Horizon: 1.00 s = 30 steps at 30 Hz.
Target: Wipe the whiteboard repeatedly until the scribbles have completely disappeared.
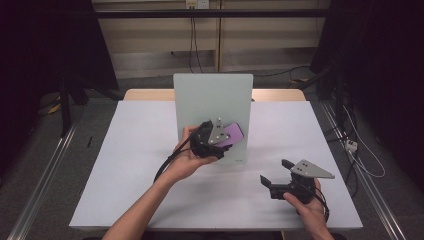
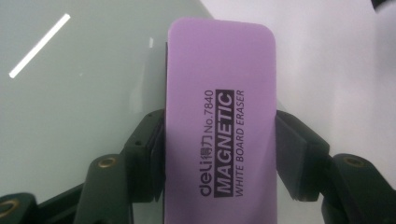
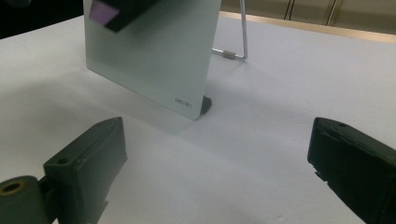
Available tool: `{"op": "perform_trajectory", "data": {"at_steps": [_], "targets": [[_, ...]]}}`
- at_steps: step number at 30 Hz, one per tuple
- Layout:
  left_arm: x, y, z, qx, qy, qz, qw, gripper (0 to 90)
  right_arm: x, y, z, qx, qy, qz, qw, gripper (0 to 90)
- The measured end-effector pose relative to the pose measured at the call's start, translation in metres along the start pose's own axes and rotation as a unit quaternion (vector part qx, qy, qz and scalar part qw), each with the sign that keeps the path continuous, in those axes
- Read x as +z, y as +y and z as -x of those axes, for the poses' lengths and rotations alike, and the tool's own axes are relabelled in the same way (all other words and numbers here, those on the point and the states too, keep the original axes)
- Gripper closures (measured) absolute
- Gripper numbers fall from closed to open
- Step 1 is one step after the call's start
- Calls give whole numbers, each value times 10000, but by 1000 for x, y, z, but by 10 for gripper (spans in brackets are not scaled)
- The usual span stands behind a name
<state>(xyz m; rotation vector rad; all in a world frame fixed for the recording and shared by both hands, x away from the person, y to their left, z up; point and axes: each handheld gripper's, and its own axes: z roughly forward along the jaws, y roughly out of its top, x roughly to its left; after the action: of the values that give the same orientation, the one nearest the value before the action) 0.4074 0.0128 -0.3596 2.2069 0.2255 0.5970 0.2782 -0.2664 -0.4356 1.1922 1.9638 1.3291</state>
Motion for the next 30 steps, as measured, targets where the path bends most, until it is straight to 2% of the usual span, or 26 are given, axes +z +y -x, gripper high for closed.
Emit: {"op": "perform_trajectory", "data": {"at_steps": [3, 5, 8, 14, 19, 24, 27, 30], "targets": [[-8, 3, -7, -95, 216, 113, 9997, 407, 0, 0, 0, 3, 7, 8, 10000, 44], [-13, 2, -11, -270, 279, 204, 9990, 407, 0, 0, 0, 9, 2, 3, 10000, 44], [-18, 0, -14, -399, 222, 209, 9987, 407, 0, 0, 0, 6, 3, 0, 10000, 44], [-25, -2, -12, -436, -4, 227, 9988, 407, 1, 0, 0, 17, -8, -6, 10000, 44], [-27, -3, -10, -519, -96, 239, 9983, 407, 3, 0, 1, 62, 0, -17, 10000, 44], [-32, -5, -7, -654, -221, 268, 9973, 407, 2, 0, 2, 91, -33, -23, 10000, 44], [-37, -6, -6, -688, -219, 237, 9971, 407, 1, 0, 1, 101, -46, -21, 9999, 44], [-41, -8, -9, -818, -287, 316, 9957, 407, 3, 0, 0, 58, -24, -38, 10000, 44]]}}
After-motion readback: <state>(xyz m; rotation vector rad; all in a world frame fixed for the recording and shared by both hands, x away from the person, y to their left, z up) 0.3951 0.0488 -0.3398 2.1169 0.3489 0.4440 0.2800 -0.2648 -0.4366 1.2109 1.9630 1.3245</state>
